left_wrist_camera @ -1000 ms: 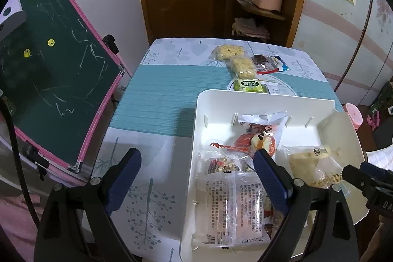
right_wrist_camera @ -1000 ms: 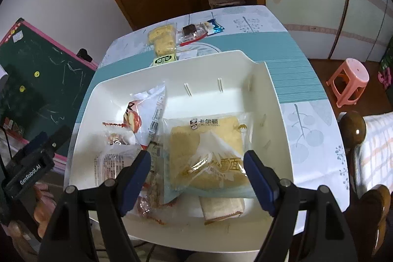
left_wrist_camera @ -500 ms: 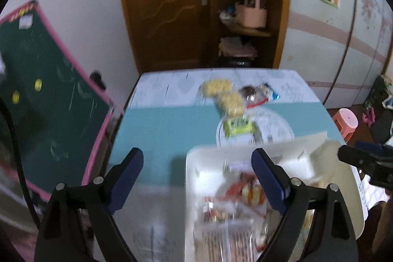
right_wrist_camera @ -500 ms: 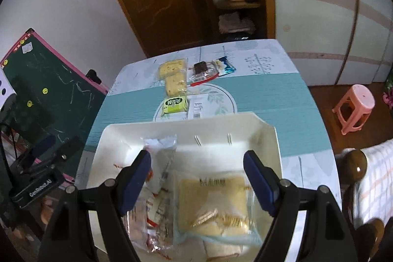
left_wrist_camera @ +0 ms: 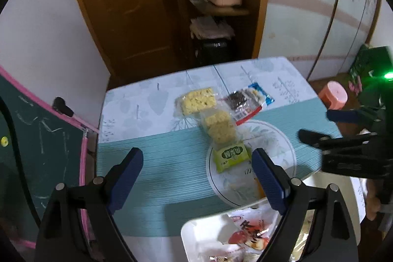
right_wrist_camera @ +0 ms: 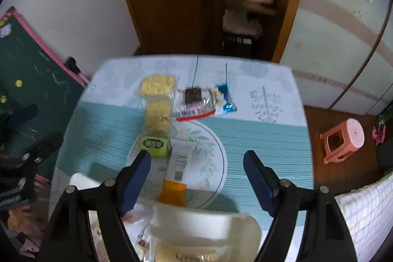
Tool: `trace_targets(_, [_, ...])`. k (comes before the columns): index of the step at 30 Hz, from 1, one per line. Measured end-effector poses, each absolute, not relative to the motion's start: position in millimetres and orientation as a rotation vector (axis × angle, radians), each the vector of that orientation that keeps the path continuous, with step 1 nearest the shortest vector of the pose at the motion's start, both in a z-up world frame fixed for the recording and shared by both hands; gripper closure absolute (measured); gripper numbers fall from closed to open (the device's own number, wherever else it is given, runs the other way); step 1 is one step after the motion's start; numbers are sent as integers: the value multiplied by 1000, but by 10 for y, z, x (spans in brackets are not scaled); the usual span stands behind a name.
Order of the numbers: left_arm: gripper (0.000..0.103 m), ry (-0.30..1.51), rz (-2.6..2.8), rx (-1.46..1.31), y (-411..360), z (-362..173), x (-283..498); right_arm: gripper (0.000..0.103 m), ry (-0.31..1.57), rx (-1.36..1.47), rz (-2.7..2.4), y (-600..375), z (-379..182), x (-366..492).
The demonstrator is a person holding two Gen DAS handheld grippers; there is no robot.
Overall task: Organize snacks
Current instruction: 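Move both tools back toward the remaining snacks, then grasp the green pineapple-cake pack with the left tool while the right tool grasps the white-orange OATS bar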
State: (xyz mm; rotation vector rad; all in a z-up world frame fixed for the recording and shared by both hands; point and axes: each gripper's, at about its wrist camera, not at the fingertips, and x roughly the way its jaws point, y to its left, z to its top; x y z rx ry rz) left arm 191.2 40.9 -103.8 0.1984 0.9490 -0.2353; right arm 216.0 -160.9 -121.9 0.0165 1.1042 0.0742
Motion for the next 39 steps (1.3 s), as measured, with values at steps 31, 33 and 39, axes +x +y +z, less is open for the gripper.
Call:
trace_targets(31, [14, 1324, -289, 189, -43, -2325, 2747, 63, 1500, 80, 2, -1867, -2434, 2808])
trace_targets(33, [14, 1352, -279, 178, -128, -2407, 2805, 63, 1490, 106, 3, -1975, -2402, 2811])
trace_targets(39, [14, 1430, -211, 147, -278, -2657, 2989, 63, 1456, 143, 33, -2183, -2266, 2802])
